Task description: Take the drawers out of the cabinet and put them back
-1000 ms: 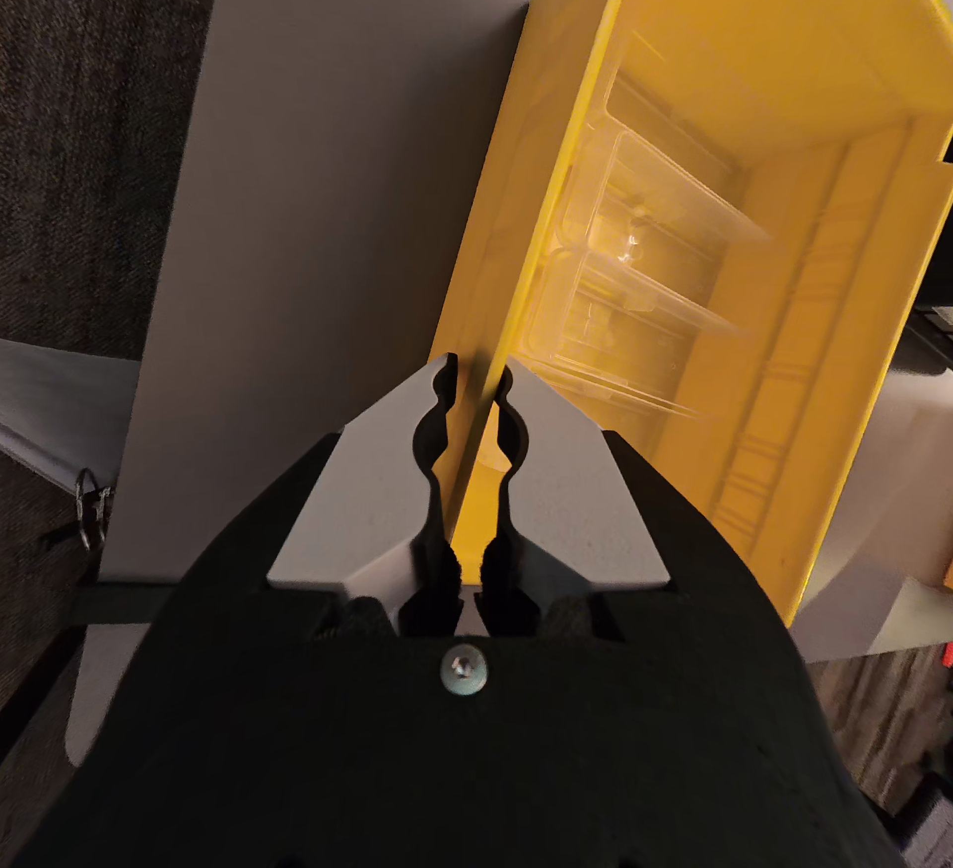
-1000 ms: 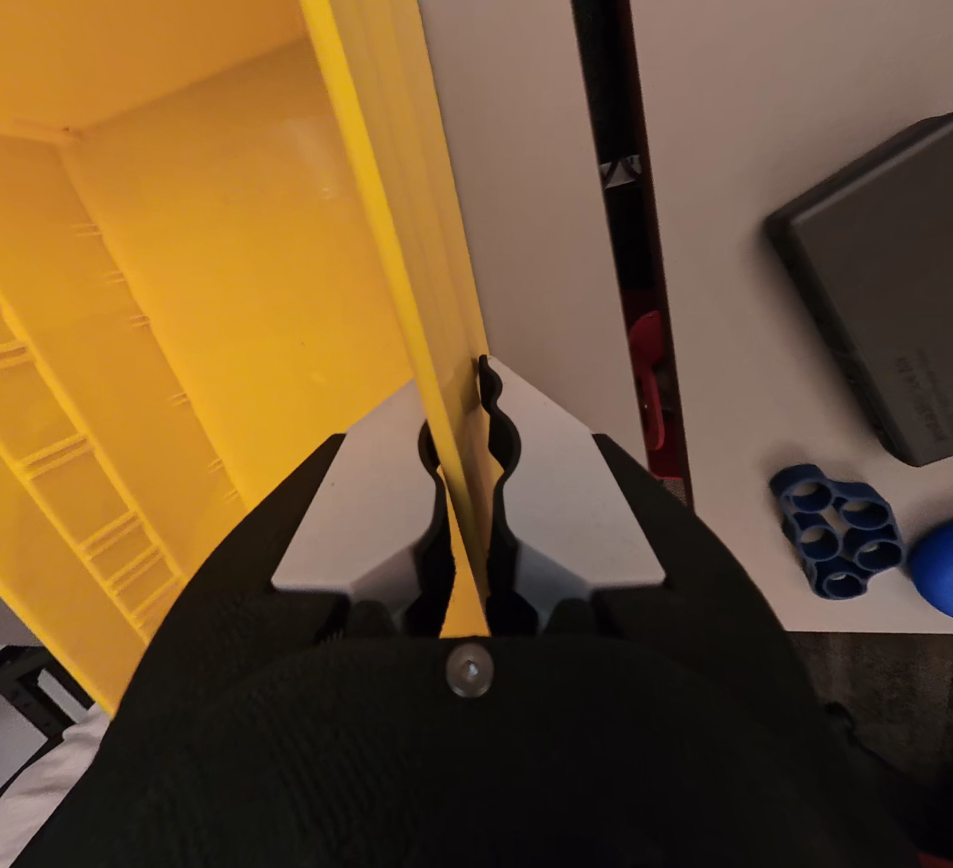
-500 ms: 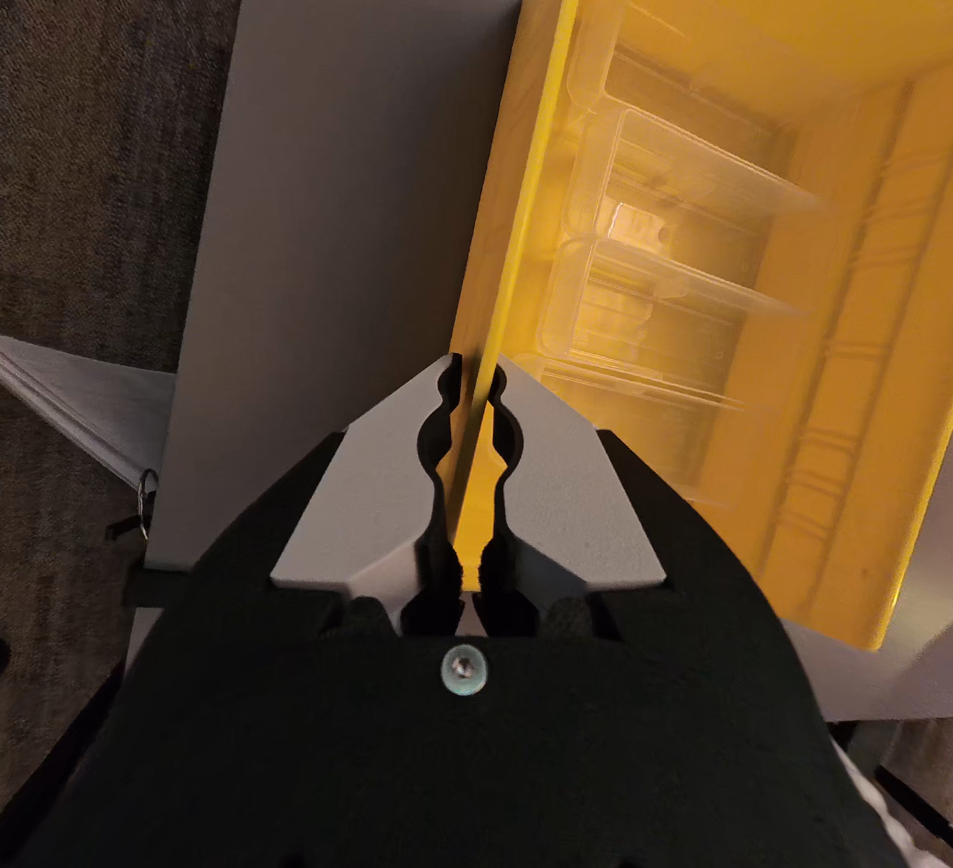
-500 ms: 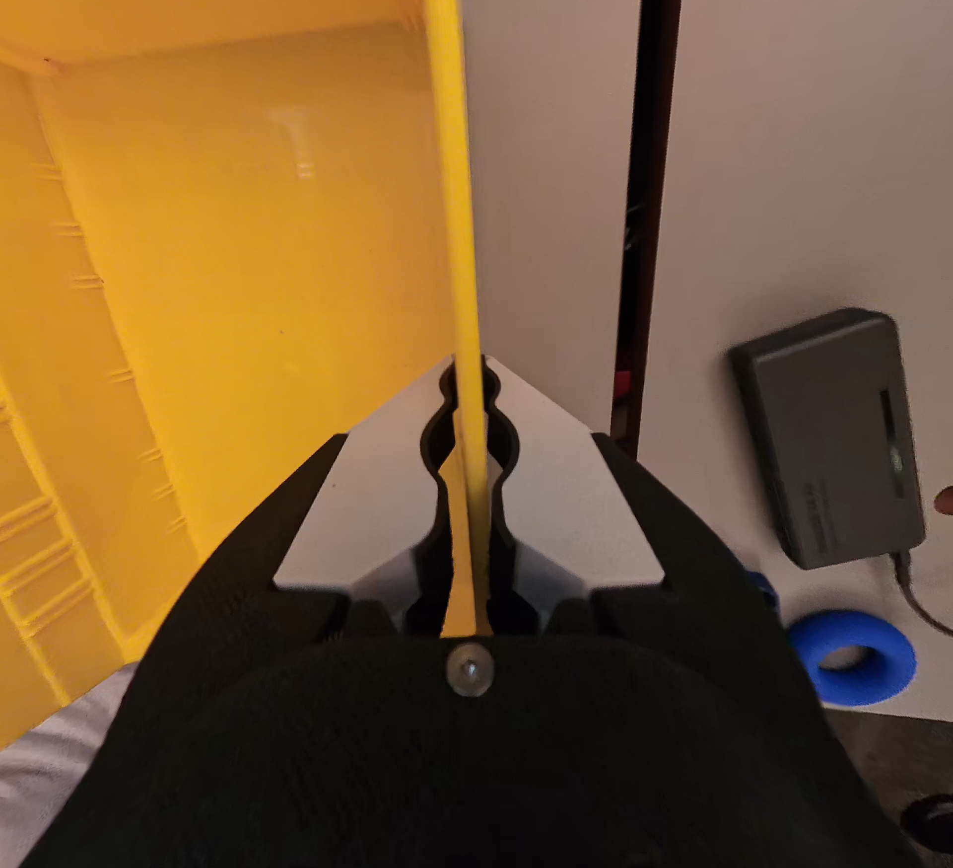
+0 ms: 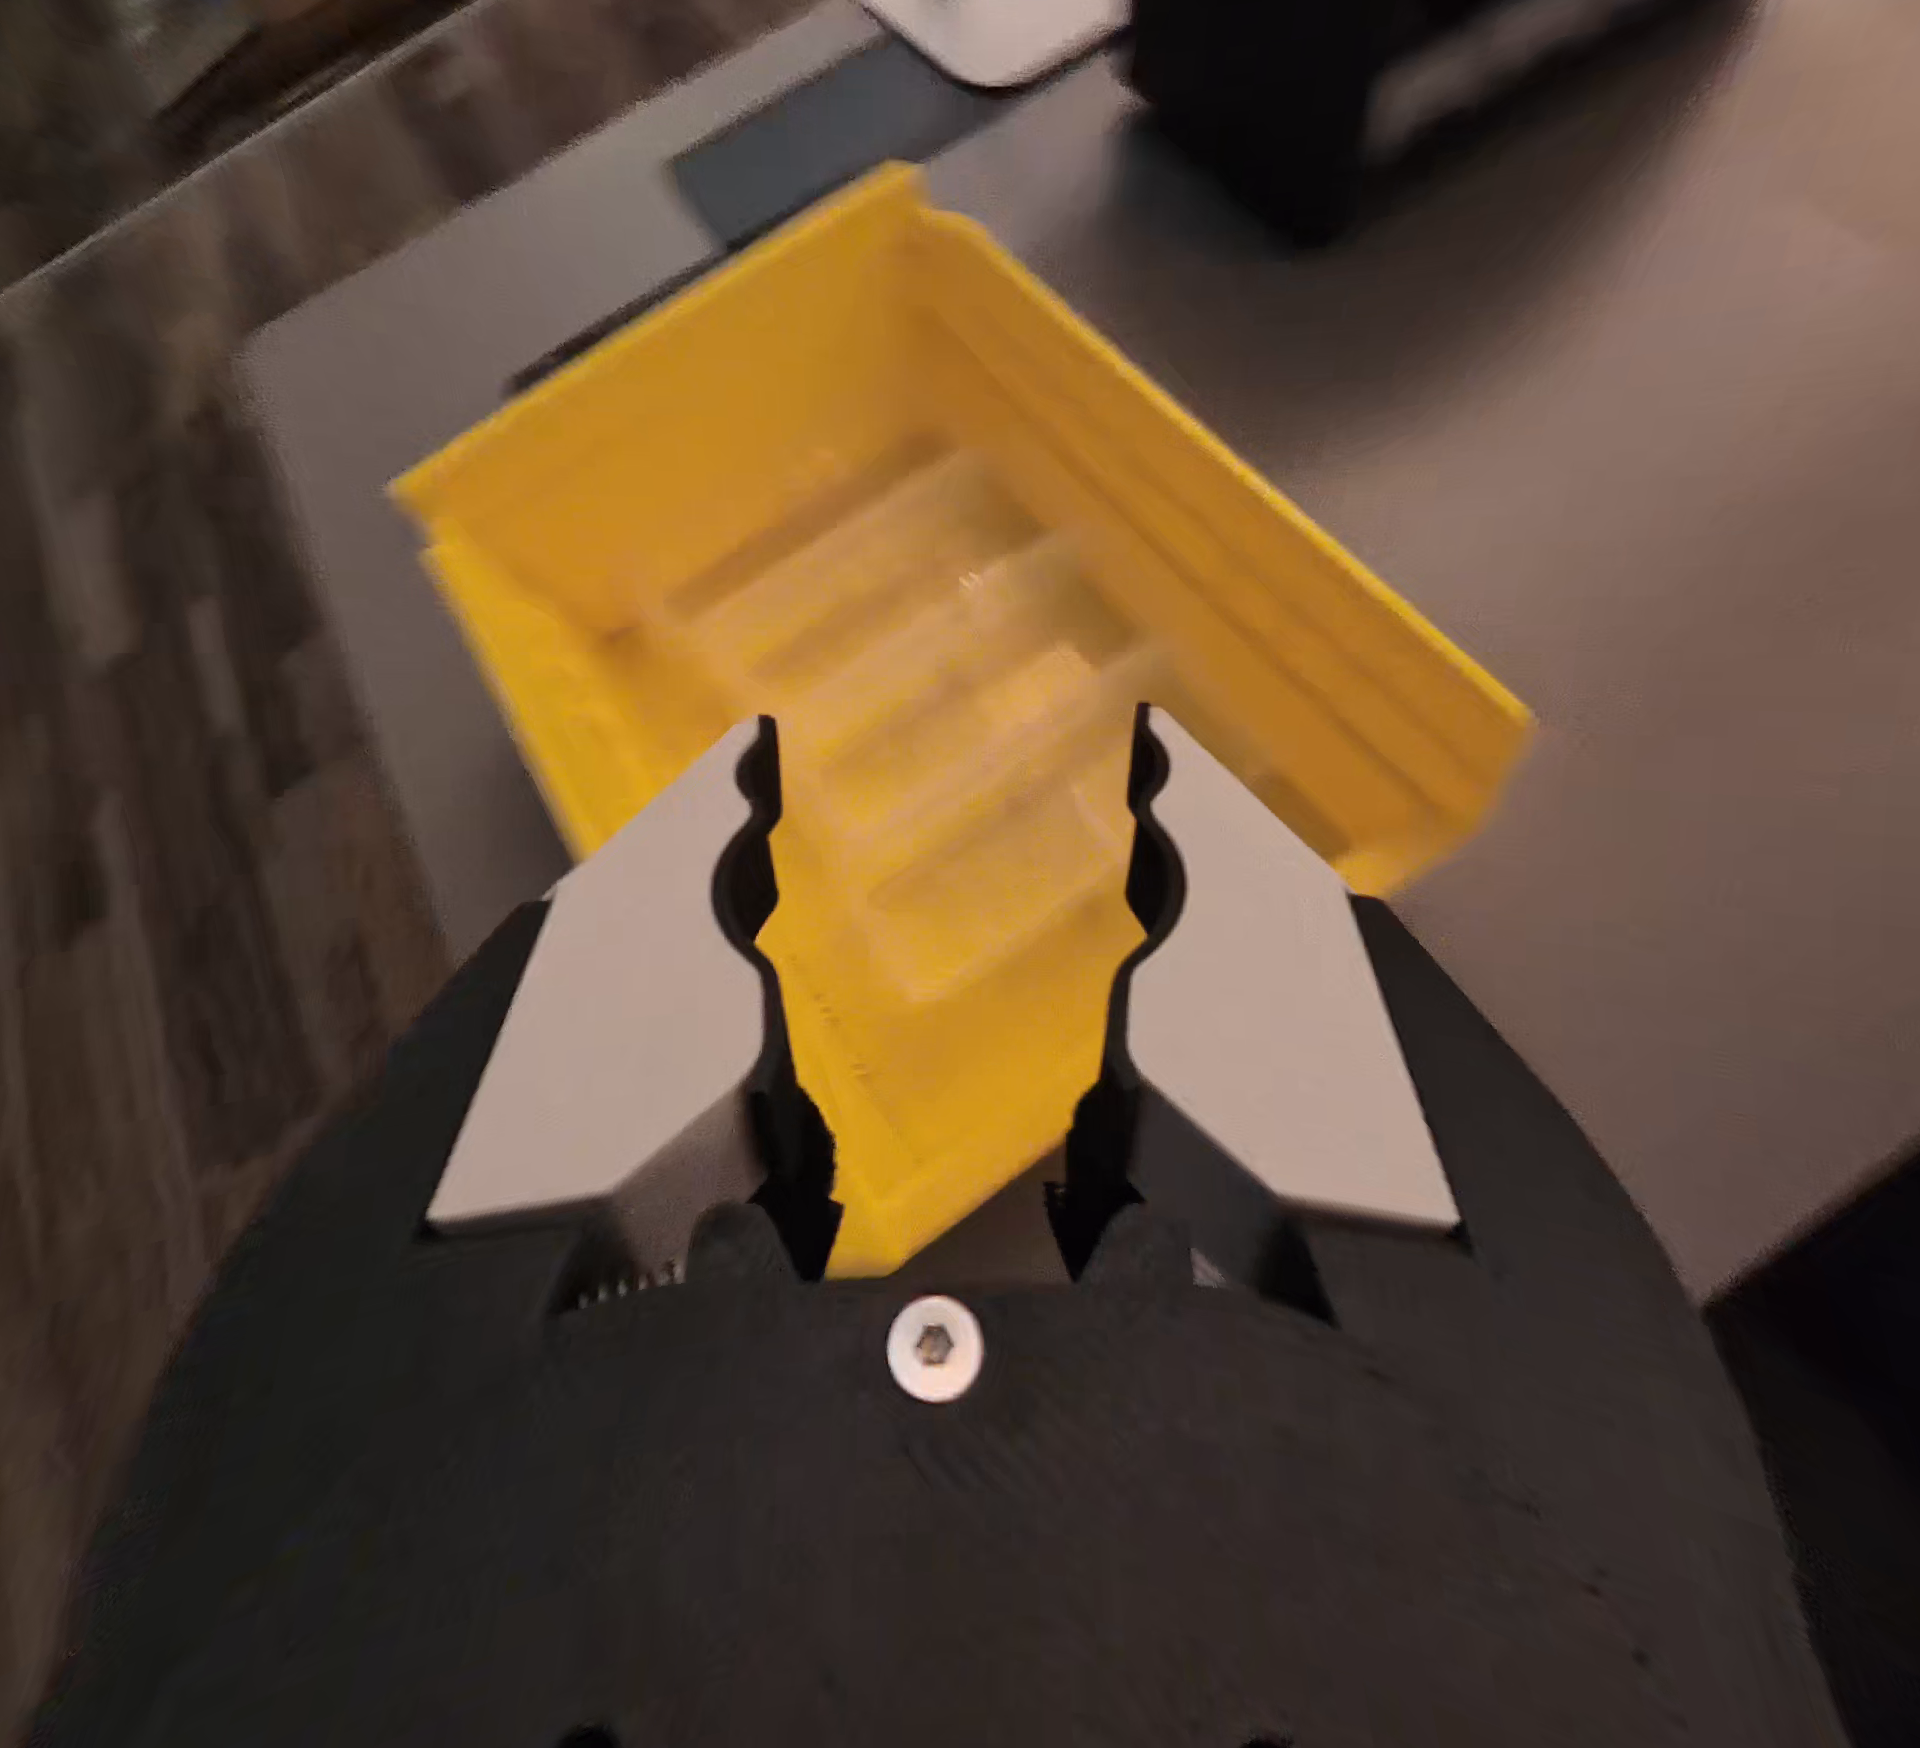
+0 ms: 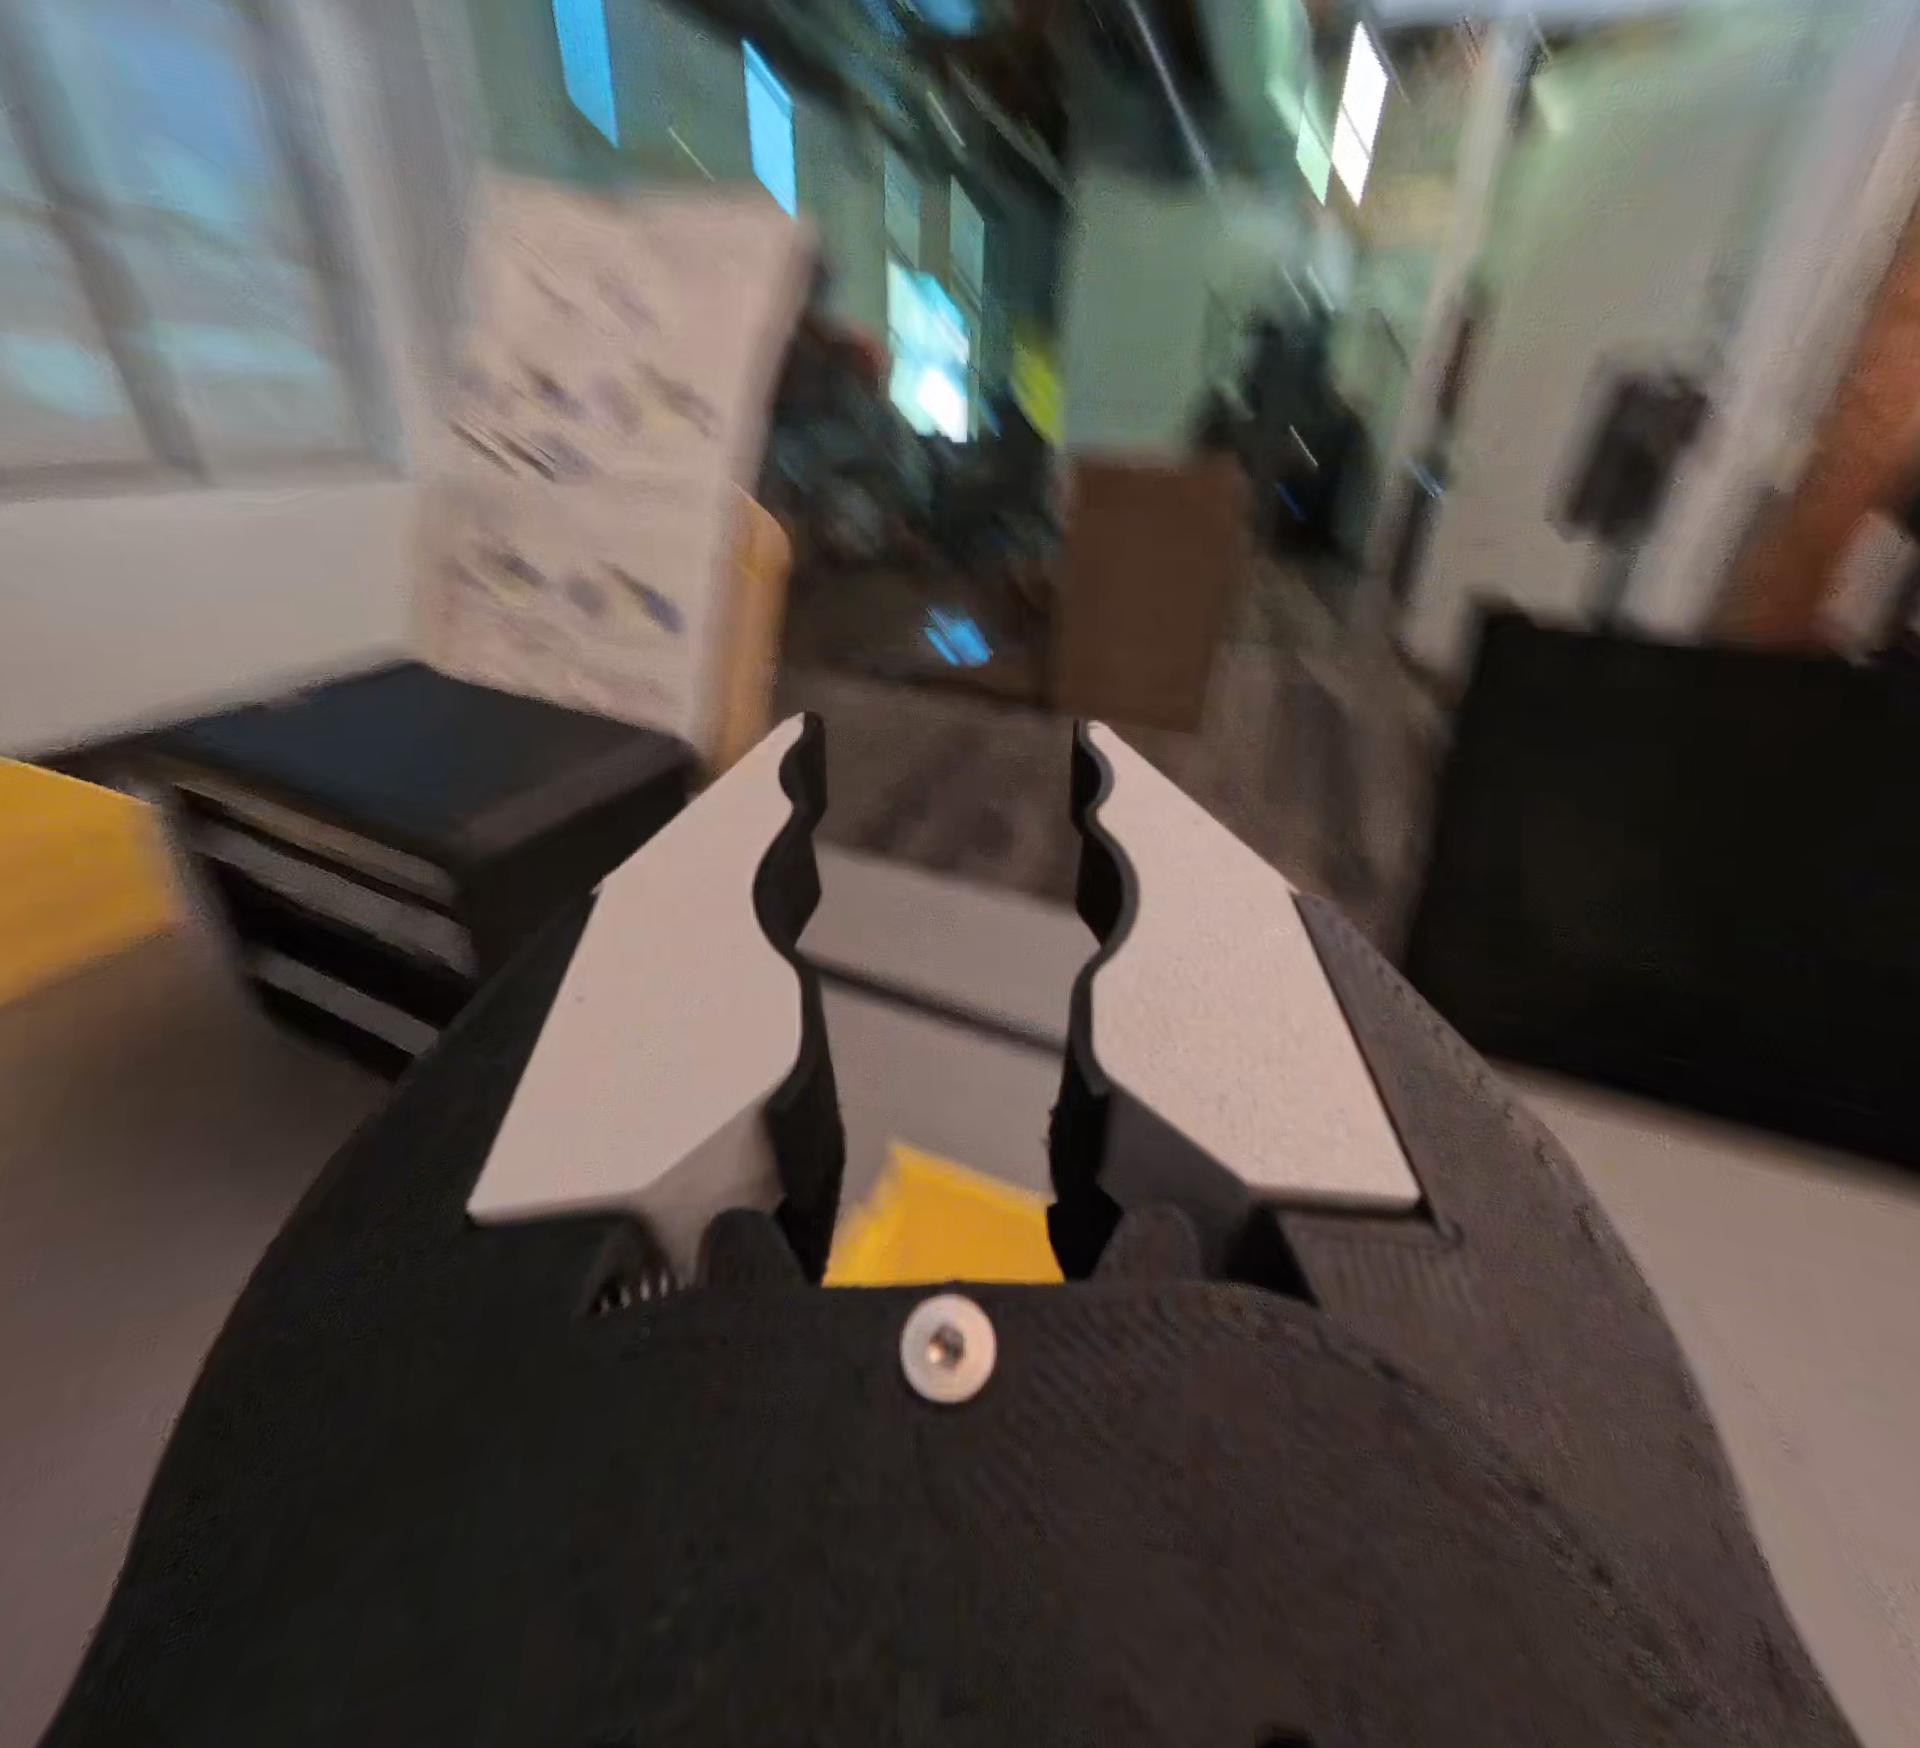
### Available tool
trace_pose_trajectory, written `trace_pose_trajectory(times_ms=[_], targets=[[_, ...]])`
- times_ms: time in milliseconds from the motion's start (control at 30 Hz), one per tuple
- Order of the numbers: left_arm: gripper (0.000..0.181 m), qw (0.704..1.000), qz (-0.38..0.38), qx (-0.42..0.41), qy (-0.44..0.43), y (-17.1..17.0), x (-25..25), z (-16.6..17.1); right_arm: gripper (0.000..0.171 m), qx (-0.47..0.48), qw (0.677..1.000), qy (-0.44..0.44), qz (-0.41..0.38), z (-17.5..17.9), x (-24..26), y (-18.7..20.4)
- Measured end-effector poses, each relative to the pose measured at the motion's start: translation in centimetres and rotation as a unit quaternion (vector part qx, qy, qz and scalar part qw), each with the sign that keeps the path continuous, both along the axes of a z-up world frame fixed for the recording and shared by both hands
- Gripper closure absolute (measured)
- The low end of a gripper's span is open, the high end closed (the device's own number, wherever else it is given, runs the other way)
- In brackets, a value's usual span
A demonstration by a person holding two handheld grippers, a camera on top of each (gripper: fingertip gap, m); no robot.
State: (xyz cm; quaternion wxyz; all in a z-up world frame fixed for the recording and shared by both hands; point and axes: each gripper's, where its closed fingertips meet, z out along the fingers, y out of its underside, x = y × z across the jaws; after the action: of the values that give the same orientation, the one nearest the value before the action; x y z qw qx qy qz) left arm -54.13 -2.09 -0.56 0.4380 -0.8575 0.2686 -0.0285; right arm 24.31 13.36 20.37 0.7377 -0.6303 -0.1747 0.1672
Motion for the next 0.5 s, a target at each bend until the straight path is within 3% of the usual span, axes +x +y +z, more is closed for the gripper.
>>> trace_pose_trajectory(times_ms=[33,67,133,300,500], targets=[[0.111,0.999,-0.023,-0.018,0.020,-0.2,1.0,-1.1,0.126,0.051,0.997,0.011,0.062,1.6,-3.1,-1.5],[0.103,0.998,-0.042,-0.040,0.039,-0.3,1.7,-2.4,0.125,0.079,0.989,0.023,0.119,2.6,-6.0,-2.8],[0.112,0.991,-0.077,-0.090,0.064,-0.5,2.7,-5.2,0.125,0.108,0.971,0.038,0.211,3.2,-11.4,-5.0],[0.133,0.968,-0.099,-0.207,0.103,-0.7,2.1,-10.6,0.126,0.157,0.933,0.029,0.323,2.4,-21.2,-8.7],[0.151,0.941,-0.107,-0.283,0.150,-1.4,0.4,-13.2,0.129,0.184,0.918,0.015,0.352,2.1,-22.7,-9.6]])
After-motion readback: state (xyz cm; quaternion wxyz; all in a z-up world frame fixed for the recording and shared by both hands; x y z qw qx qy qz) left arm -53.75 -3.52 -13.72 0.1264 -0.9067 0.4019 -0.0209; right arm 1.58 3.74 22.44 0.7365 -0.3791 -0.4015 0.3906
